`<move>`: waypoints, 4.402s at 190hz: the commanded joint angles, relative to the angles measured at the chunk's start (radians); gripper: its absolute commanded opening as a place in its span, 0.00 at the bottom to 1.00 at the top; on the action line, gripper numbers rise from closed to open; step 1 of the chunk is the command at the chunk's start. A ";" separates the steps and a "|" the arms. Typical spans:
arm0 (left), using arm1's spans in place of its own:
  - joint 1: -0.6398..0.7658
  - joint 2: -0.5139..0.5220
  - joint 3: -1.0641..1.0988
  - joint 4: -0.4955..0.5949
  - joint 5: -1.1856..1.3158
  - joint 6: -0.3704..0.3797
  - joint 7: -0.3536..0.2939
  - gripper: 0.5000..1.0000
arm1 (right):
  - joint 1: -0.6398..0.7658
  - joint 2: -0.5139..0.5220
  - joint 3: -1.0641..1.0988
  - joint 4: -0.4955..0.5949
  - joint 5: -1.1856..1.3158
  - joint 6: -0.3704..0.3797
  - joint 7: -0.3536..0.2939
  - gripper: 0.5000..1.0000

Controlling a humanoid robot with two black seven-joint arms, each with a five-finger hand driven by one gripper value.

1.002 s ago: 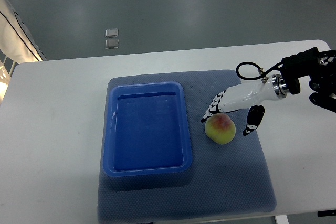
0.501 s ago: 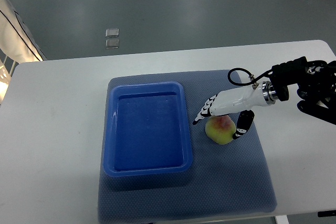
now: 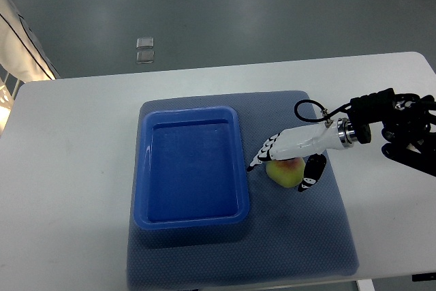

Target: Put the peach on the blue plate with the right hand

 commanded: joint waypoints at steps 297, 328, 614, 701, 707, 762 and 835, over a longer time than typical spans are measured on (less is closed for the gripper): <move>0.000 0.000 0.001 0.003 0.000 0.000 0.000 1.00 | 0.070 0.055 0.088 -0.065 0.040 0.023 -0.044 0.53; 0.000 0.000 0.001 0.004 0.000 0.000 -0.001 1.00 | 0.129 0.132 0.088 -0.086 0.043 0.037 -0.046 0.53; 0.000 0.000 0.001 0.009 0.000 0.000 0.000 1.00 | 0.038 0.495 0.218 -0.318 0.269 -0.071 -0.027 0.85; 0.000 0.000 0.000 0.009 0.000 0.000 0.000 1.00 | -0.098 0.489 0.596 -0.442 0.784 -0.083 -0.043 0.85; 0.000 0.000 0.000 0.009 0.000 0.000 0.000 1.00 | -0.105 0.491 0.612 -0.458 0.833 -0.089 -0.043 0.85; 0.000 0.000 0.000 0.009 0.000 0.000 0.000 1.00 | -0.169 0.500 0.627 -0.614 1.320 -0.157 -0.043 0.86; 0.000 0.000 0.000 0.009 0.000 0.000 -0.001 1.00 | -0.184 0.500 0.612 -0.702 1.596 -0.187 -0.175 0.85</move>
